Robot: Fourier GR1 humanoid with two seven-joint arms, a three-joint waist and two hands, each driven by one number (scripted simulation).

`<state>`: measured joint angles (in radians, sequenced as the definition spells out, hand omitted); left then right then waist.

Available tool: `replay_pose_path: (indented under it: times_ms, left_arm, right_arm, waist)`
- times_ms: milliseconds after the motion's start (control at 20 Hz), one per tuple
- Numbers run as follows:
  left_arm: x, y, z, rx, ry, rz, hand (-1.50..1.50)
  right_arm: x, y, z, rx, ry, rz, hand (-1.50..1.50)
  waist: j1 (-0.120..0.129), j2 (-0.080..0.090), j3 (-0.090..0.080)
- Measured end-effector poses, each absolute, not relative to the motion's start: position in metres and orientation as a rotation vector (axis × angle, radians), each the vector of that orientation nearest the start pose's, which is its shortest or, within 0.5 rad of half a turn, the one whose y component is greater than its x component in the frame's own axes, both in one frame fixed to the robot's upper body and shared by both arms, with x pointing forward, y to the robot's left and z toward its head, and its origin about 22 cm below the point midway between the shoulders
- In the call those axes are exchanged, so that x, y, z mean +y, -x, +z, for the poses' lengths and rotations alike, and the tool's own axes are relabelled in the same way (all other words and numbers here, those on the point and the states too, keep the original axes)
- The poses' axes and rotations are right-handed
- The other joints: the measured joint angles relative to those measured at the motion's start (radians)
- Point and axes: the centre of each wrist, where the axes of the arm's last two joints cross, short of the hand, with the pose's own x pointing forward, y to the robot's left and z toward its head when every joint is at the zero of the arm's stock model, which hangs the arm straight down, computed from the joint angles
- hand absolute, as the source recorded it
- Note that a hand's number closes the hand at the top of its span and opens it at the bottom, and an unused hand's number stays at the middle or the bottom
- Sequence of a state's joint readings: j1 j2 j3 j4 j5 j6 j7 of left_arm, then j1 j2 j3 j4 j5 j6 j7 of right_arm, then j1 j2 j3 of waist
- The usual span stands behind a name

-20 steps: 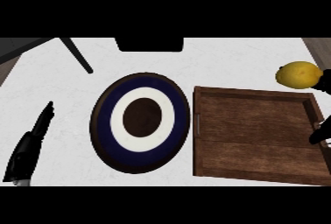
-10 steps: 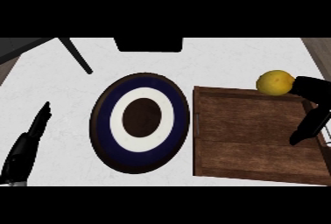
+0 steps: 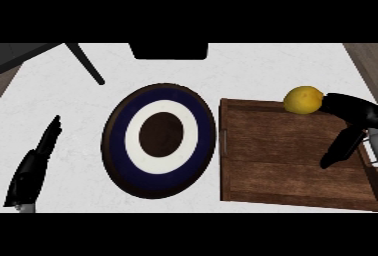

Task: Pick the lemon from the tray and place it in the plate

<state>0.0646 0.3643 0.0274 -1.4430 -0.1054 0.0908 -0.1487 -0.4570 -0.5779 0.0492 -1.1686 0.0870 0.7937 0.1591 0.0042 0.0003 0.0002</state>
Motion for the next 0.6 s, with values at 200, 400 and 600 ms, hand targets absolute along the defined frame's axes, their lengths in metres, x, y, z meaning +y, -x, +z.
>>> replay_pose_path:
  times_ms: [200, 400, 600]
  left_arm:
    - [0.335, -0.219, -0.005, -1.517, -0.464, -0.295, 0.0]
    - [0.338, -0.215, -0.008, -1.514, -0.468, -0.298, 0.0]
    - [0.339, -0.212, -0.004, -1.506, -0.484, -0.291, 0.0]
  right_arm:
    - [-0.338, -0.349, 0.086, -1.092, -0.006, 1.048, 1.5]
    - [-0.34, -0.348, 0.076, -1.134, -0.03, 1.027, 1.5]
    - [-0.33, -0.335, 0.055, -1.117, 0.062, 0.975, 1.5]
  waist:
    - [0.002, 0.0, 0.0]
    - [0.002, 0.0, 0.0]
    - [-0.011, -0.004, -0.001]
